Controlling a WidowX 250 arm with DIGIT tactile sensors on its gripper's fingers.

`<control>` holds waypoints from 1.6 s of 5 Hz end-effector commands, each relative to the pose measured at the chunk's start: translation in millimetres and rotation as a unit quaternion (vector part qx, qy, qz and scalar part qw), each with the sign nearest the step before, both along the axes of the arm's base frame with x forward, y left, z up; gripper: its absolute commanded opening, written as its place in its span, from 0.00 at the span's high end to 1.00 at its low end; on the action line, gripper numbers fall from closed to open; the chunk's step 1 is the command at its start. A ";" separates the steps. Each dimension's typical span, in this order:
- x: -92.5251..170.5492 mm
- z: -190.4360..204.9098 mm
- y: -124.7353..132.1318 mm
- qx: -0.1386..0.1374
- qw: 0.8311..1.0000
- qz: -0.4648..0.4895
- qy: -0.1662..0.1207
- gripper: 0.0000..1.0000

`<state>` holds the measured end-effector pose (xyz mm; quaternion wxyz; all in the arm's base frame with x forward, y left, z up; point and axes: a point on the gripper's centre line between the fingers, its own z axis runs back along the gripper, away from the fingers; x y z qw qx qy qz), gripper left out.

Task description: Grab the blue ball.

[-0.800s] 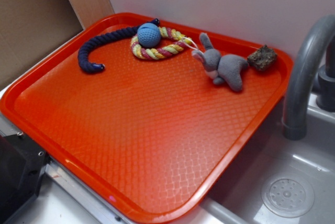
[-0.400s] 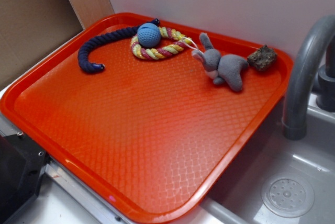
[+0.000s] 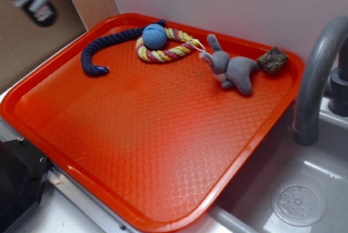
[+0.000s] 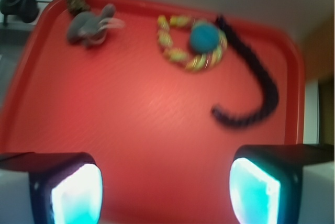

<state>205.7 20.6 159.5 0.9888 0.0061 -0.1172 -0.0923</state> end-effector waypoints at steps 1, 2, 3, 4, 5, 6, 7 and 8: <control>24.8 -15.6 15.9 -0.011 1.000 -0.005 0.003 0.00; 24.8 -15.6 15.9 -0.011 1.000 -0.005 0.003 0.00; 24.8 -15.6 15.9 -0.011 1.000 -0.005 0.003 0.00; 24.8 -15.6 15.9 -0.011 1.000 -0.005 0.003 0.00; 69.3 -36.8 27.5 0.011 1.000 0.020 0.010 0.00; 98.9 -53.5 21.4 -0.016 1.000 0.007 0.010 0.00; 127.2 -70.4 20.6 -0.020 1.000 0.006 -0.004 0.00; 142.8 -93.1 7.3 -0.036 0.999 -0.021 0.009 0.00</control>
